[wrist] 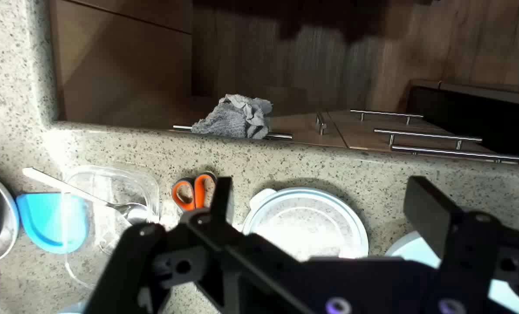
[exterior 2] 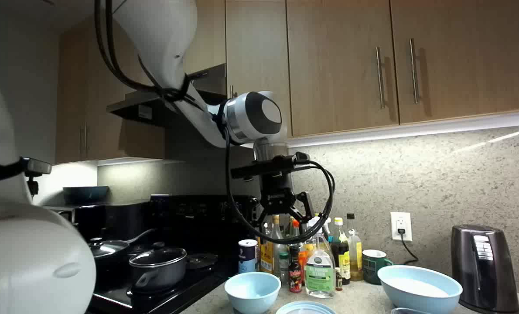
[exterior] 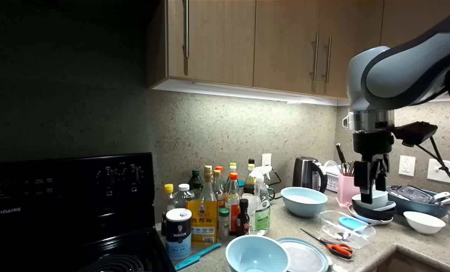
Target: Remove the silver spoon from the clear bowl and place it inside the blue bowl on the left
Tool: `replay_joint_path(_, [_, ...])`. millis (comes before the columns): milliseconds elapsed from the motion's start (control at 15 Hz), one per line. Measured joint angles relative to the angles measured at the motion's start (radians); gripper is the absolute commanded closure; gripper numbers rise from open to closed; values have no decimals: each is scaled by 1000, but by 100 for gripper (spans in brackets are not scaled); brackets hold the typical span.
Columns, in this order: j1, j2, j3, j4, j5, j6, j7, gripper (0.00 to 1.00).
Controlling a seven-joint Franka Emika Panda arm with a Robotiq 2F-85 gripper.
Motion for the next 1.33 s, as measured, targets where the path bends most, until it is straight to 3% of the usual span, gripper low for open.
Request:
replay_joint_path(667, [2,12,0,6,0,1,0,0])
replay_joint_path(1333, [-2,335,-33,205,62,38,0,0])
